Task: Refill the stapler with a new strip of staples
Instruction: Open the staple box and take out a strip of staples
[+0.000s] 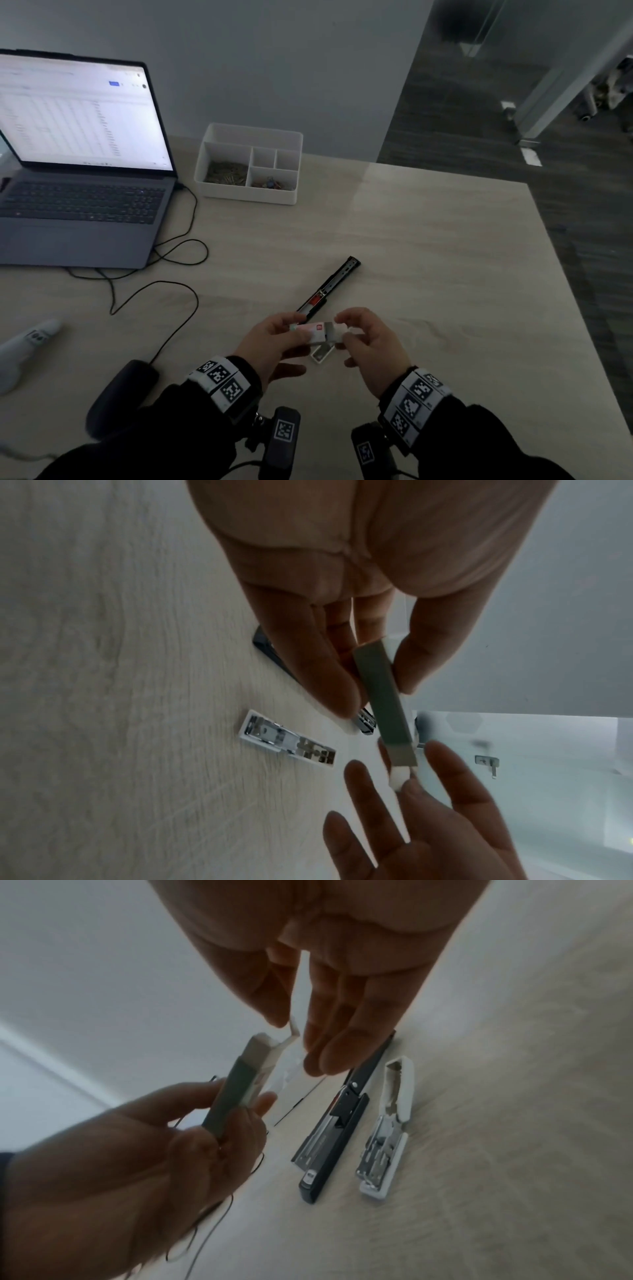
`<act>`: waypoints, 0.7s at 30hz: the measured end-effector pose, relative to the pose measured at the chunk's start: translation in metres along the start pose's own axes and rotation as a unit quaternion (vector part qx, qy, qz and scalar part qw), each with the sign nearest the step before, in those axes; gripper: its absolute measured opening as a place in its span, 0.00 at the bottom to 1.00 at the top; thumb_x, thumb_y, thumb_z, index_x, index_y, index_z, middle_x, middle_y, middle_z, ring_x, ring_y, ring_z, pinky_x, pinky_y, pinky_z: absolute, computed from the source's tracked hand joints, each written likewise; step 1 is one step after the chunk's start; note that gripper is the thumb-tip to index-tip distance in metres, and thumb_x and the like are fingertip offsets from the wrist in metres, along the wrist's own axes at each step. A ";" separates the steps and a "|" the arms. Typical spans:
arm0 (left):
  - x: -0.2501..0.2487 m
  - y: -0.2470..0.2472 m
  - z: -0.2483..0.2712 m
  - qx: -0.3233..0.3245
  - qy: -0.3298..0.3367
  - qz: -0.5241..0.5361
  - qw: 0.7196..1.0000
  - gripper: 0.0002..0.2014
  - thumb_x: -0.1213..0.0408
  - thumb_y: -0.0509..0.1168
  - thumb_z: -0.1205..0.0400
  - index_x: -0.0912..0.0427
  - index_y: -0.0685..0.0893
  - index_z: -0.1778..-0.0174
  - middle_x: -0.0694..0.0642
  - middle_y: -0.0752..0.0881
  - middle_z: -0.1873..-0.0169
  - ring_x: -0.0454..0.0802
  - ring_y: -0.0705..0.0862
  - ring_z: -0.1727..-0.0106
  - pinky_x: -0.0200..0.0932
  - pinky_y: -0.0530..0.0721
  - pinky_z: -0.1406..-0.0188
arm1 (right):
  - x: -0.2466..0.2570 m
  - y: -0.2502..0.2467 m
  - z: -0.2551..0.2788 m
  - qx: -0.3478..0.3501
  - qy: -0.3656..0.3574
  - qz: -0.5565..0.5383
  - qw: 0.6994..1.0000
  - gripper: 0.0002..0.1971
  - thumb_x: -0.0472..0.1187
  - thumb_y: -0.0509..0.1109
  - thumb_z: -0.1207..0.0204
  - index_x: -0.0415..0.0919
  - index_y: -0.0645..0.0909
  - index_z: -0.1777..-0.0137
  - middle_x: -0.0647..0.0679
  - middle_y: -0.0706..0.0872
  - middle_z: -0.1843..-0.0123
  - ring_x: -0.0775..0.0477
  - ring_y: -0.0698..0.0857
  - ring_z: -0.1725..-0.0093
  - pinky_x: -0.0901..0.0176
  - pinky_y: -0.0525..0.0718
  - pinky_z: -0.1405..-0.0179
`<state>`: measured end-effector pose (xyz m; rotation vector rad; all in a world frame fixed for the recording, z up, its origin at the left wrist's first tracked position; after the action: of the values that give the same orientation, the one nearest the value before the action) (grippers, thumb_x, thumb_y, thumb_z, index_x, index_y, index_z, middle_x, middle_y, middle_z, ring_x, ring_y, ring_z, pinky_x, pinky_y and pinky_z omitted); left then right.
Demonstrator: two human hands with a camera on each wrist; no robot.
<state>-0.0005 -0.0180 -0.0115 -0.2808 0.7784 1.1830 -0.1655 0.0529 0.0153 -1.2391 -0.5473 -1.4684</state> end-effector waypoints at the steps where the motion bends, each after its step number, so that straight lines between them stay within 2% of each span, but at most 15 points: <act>1: 0.001 -0.002 0.000 0.002 -0.001 -0.003 1.000 0.13 0.66 0.74 0.24 0.54 0.86 0.44 0.59 0.89 0.48 0.54 0.89 0.53 0.46 0.87 0.69 | 0.006 0.001 0.000 0.001 -0.040 0.046 0.998 0.20 0.29 0.63 0.23 0.60 0.83 0.52 0.58 0.85 0.46 0.56 0.86 0.55 0.55 0.90 0.57; 2: 0.002 -0.004 0.000 0.002 -0.001 -0.007 1.000 0.11 0.65 0.73 0.23 0.55 0.88 0.45 0.59 0.90 0.48 0.53 0.89 0.53 0.46 0.87 0.69 | 0.012 0.004 0.000 0.005 -0.084 0.082 0.993 0.21 0.29 0.64 0.24 0.62 0.83 0.54 0.59 0.83 0.43 0.58 0.84 0.51 0.58 0.88 0.52; 4: 0.003 -0.010 0.000 0.000 -0.001 -0.014 1.000 0.10 0.64 0.74 0.24 0.55 0.89 0.47 0.59 0.90 0.48 0.53 0.89 0.52 0.45 0.86 0.69 | 0.020 0.012 0.001 0.010 -0.141 0.122 0.982 0.18 0.29 0.67 0.25 0.58 0.86 0.57 0.57 0.81 0.39 0.59 0.83 0.46 0.65 0.84 0.47; 6: 0.002 -0.014 0.001 -0.004 -0.003 -0.011 1.000 0.09 0.65 0.74 0.24 0.55 0.89 0.48 0.59 0.90 0.48 0.54 0.90 0.51 0.44 0.86 0.70 | 0.020 0.013 -0.002 -0.004 -0.139 0.137 0.981 0.08 0.34 0.71 0.25 0.49 0.88 0.57 0.56 0.82 0.42 0.57 0.84 0.49 0.66 0.84 0.50; 9: 0.000 -0.019 0.002 -0.009 0.002 -0.009 1.000 0.11 0.64 0.75 0.25 0.56 0.89 0.47 0.59 0.91 0.48 0.53 0.90 0.52 0.45 0.87 0.69 | 0.019 0.011 -0.007 -0.032 -0.130 0.153 0.979 0.03 0.40 0.72 0.25 0.50 0.86 0.57 0.57 0.83 0.49 0.57 0.83 0.54 0.69 0.81 0.56; 12: 0.000 -0.022 0.002 -0.010 0.003 -0.012 1.000 0.12 0.63 0.76 0.25 0.57 0.89 0.46 0.58 0.92 0.49 0.51 0.90 0.53 0.45 0.87 0.69 | 0.016 0.016 -0.010 -0.019 -0.090 0.174 0.980 0.03 0.49 0.71 0.26 0.54 0.83 0.60 0.56 0.83 0.55 0.57 0.82 0.59 0.61 0.82 0.59; 14: 0.002 -0.023 0.001 -0.009 0.000 -0.015 1.000 0.12 0.64 0.76 0.26 0.57 0.89 0.46 0.59 0.92 0.49 0.51 0.90 0.52 0.45 0.87 0.69 | 0.015 0.020 -0.011 -0.015 -0.065 0.177 0.982 0.05 0.53 0.71 0.27 0.55 0.82 0.63 0.55 0.83 0.56 0.56 0.81 0.60 0.58 0.83 0.58; 18: 0.004 -0.025 0.001 -0.004 0.000 -0.020 1.000 0.13 0.65 0.77 0.27 0.57 0.89 0.47 0.59 0.91 0.49 0.52 0.91 0.53 0.46 0.88 0.68 | 0.006 0.021 -0.015 -0.028 0.008 0.164 0.986 0.06 0.50 0.75 0.30 0.55 0.82 0.66 0.55 0.84 0.58 0.55 0.81 0.60 0.59 0.81 0.61; 21: 0.005 -0.025 0.001 0.002 0.006 -0.031 1.000 0.13 0.65 0.78 0.28 0.57 0.89 0.48 0.58 0.92 0.53 0.51 0.91 0.54 0.46 0.88 0.68 | -0.009 0.025 -0.018 -0.039 0.071 0.115 0.990 0.06 0.50 0.76 0.34 0.51 0.84 0.68 0.53 0.83 0.67 0.51 0.80 0.70 0.57 0.81 0.68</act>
<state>0.0235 -0.0238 -0.0193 -0.3071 0.7776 1.1230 -0.1517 0.0336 -0.0061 -1.2039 -0.2429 -1.3793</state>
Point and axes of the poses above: each hand's wrist, its own z-axis away from the middle knuckle, its own y-axis out of the palm, x = y × z, the point moved 8 cm from there along -z, towards the middle knuckle
